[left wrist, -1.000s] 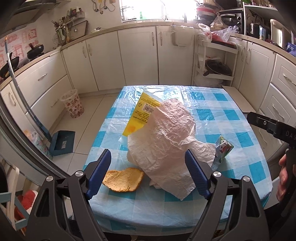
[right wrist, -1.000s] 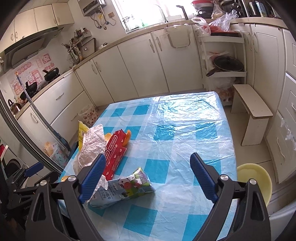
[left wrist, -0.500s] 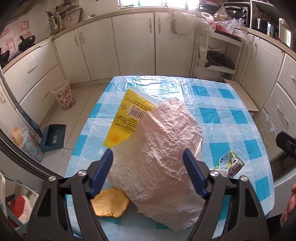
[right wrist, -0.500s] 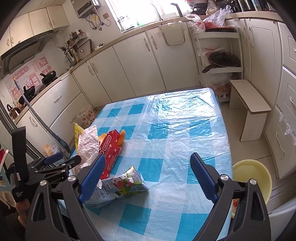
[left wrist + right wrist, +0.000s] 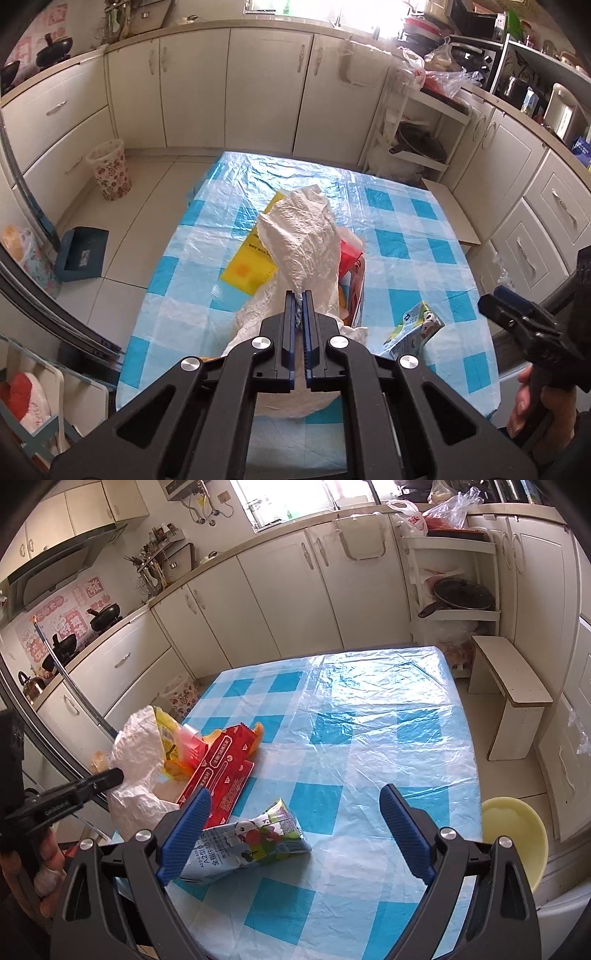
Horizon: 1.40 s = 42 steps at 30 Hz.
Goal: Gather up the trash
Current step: 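Grasp the white plastic bag with the left tool while the right tool grasps the juice carton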
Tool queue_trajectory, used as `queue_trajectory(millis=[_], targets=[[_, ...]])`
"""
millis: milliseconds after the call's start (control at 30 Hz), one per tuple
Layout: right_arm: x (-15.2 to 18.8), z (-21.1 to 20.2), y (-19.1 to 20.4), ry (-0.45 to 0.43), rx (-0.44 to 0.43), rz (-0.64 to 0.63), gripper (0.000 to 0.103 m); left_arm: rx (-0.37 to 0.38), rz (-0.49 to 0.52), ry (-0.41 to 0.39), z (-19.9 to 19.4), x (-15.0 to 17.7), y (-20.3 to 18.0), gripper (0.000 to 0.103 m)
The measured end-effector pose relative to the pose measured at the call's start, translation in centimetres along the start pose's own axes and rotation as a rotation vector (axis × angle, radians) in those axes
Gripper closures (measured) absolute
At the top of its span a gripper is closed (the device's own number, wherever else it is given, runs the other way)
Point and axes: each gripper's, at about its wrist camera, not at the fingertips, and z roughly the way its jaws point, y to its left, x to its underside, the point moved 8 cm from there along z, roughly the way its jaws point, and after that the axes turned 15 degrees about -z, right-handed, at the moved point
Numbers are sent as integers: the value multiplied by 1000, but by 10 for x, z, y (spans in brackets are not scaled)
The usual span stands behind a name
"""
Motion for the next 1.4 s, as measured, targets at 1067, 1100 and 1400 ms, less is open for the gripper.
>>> queue_trajectory(millis=[1067, 1100, 1400], targets=[[9, 76, 36, 319, 113, -233, 34, 138, -105, -63, -36, -14, 54, 99], [11, 74, 35, 326, 109, -234, 32, 140, -102, -63, -36, -14, 52, 99], [38, 67, 40, 392, -56, -134, 46, 144, -77, -66, -36, -11, 44, 99]])
